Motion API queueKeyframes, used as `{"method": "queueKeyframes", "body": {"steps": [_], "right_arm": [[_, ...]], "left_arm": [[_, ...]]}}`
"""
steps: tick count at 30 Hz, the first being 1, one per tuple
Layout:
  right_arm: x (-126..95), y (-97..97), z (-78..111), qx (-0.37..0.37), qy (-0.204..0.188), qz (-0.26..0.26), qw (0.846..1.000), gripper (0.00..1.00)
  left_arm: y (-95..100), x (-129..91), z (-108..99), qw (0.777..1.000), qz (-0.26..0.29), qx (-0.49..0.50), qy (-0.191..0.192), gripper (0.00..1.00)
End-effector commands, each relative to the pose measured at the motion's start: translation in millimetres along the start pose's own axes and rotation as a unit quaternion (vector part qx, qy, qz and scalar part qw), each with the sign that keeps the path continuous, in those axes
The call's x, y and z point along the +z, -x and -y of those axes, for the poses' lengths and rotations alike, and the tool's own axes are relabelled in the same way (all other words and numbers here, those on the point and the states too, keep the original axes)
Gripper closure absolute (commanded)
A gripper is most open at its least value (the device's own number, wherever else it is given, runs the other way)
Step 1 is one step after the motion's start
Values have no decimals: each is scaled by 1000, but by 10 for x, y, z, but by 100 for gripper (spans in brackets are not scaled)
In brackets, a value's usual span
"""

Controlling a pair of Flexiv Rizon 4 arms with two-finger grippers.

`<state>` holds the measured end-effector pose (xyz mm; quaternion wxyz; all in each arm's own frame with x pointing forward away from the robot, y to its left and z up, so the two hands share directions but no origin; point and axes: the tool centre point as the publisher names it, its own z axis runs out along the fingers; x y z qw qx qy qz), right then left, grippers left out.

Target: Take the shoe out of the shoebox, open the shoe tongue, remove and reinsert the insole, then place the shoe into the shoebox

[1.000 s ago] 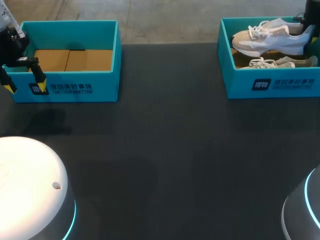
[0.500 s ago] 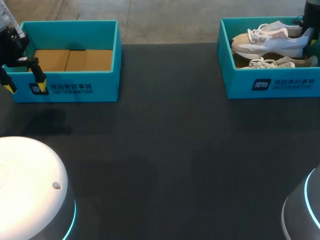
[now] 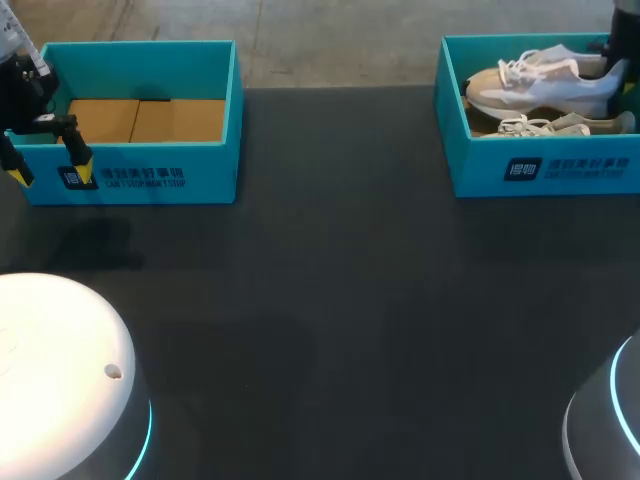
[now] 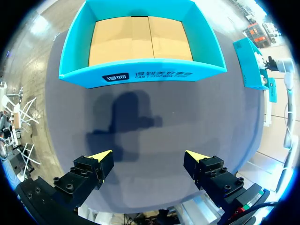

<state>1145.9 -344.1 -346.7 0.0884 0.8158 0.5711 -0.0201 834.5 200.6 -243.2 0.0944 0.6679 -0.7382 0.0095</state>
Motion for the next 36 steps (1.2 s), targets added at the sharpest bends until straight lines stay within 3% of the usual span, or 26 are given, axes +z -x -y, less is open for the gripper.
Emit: {"method": "queueKeyframes", "body": {"steps": [1,36], "right_arm": [[56,-46,-53,-4,-5,-1,1000,100],[405,-86,-84,-26,-26,-10,999,100]], "left_arm": [[2,-3,-6,1000,1,0,0,0],[2,-3,-6,1000,1,0,0,0]]}}
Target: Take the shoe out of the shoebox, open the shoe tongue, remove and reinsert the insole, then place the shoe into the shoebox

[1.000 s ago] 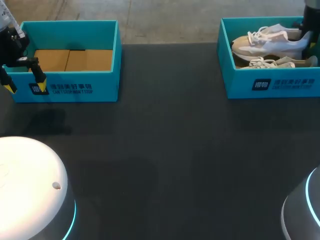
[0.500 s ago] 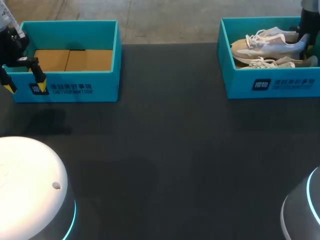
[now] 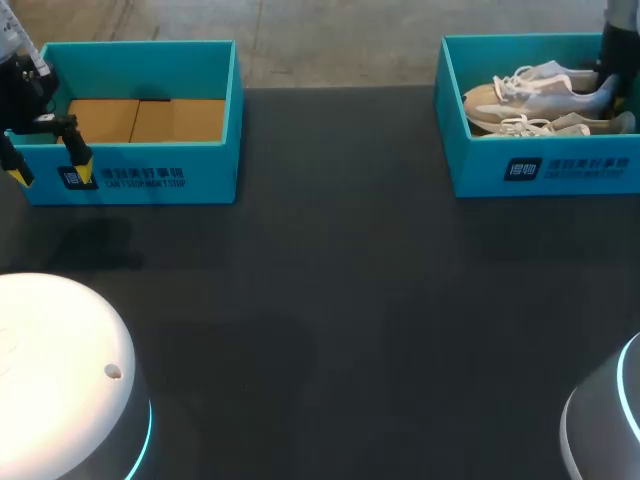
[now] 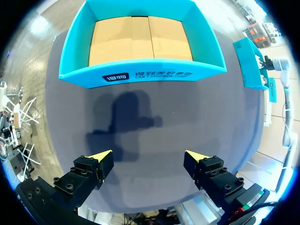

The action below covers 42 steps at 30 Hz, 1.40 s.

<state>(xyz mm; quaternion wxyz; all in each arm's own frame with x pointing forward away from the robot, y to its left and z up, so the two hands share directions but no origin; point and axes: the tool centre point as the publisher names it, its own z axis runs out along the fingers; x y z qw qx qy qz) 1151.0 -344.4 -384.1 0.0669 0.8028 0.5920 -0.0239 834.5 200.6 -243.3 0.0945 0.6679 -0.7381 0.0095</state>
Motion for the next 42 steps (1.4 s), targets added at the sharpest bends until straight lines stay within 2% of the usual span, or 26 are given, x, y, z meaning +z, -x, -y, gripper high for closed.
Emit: {"method": "queueKeyframes", "body": {"steps": [1,17,18,19,20,21,24,42], "right_arm": [[39,-15,-86,0,-9,1,1000,100],[127,-17,-103,3,-26,-7,1000,100],[127,-16,-103,4,-26,-7,1000,92],[124,-12,-102,4,-26,-7,1000,77],[117,-8,-100,4,-27,-8,1000,68],[110,-5,-100,4,-27,-8,1000,62],[90,-4,-100,5,-26,-9,1000,53],[-34,-6,-74,7,-15,-10,1000,51]], "left_arm": [[2,-3,-6,1000,1,0,0,0],[2,-3,-6,1000,1,0,0,0],[2,-3,-6,1000,1,0,0,0],[2,-3,-6,1000,1,0,0,0],[2,-3,-6,1000,1,0,0,0],[2,-3,-6,1000,1,0,0,0],[2,-3,-6,1000,1,0,0,0],[2,-3,-6,1000,1,0,0,0]]}}
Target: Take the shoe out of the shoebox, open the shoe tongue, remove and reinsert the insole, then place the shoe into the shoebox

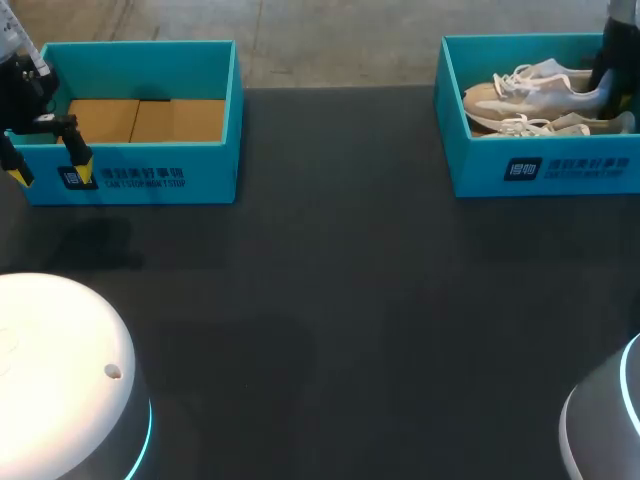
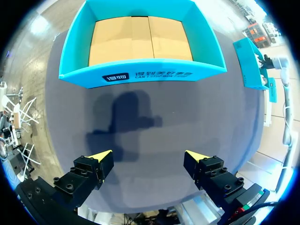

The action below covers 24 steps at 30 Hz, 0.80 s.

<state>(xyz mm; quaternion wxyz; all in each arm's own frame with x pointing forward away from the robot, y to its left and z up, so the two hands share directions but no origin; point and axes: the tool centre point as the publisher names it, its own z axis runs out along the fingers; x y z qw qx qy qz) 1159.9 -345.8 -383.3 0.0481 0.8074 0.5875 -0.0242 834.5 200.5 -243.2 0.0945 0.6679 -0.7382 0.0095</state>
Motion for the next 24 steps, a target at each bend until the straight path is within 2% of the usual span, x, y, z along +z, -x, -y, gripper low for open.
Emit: {"method": "queueKeyframes", "body": {"steps": [1,3,5,11,13,24], "right_arm": [[-36,7,21,1,1,0,1000,51],[-51,4,28,1,2,0,1000,50],[-64,4,34,1,4,-2,1000,45],[-116,-9,66,0,8,-3,1000,18],[-140,-12,76,0,9,-3,1000,2],[-276,-22,122,-1,22,-5,1000,0]], "left_arm": [[2,-3,-6,1000,1,0,0,0],[2,-3,-6,1000,1,0,0,0],[2,-3,-6,1000,1,0,0,0],[2,-3,-6,1000,1,0,0,0],[2,-3,-6,1000,1,0,0,0],[2,-3,-6,1000,1,0,0,0]]}}
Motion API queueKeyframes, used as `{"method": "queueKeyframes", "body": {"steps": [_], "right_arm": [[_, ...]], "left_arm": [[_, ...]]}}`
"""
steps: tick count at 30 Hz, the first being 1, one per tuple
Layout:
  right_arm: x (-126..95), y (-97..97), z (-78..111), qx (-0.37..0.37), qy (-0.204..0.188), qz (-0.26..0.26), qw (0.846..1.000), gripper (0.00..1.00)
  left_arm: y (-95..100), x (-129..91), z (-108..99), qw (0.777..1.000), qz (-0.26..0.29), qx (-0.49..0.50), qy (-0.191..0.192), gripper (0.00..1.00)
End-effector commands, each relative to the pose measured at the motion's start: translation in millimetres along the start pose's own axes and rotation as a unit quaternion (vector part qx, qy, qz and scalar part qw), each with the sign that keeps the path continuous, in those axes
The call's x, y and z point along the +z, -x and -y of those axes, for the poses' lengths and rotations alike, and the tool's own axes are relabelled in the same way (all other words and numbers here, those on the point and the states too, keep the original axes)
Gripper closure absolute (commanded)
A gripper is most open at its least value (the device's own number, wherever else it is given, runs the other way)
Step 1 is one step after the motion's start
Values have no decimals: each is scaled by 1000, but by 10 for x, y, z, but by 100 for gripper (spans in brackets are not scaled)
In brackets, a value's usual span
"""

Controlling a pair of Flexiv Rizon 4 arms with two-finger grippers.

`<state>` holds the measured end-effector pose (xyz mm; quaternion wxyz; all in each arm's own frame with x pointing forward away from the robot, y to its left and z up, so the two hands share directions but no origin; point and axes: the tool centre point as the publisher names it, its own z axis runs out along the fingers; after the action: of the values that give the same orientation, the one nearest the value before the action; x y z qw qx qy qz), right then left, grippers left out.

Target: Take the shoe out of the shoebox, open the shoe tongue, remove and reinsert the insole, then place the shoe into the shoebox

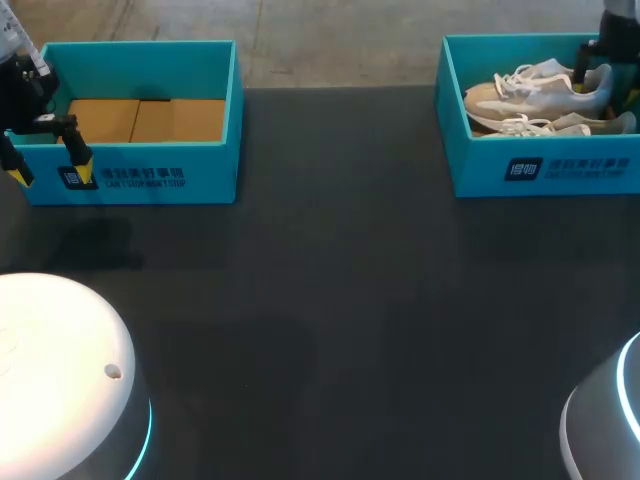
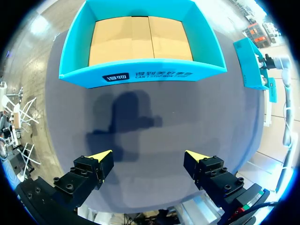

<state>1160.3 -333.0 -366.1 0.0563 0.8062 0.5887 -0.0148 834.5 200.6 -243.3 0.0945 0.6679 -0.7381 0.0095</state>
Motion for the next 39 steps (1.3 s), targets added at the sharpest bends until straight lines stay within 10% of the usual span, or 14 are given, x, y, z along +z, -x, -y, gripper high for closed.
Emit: {"method": "queueKeyframes", "body": {"steps": [1,39], "right_arm": [[-112,81,97,0,9,-2,1000,0],[-1144,-270,513,-53,22,-3,998,0]], "left_arm": [[2,-3,-6,1000,1,0,0,0],[2,-3,-6,1000,1,0,0,0]]}}
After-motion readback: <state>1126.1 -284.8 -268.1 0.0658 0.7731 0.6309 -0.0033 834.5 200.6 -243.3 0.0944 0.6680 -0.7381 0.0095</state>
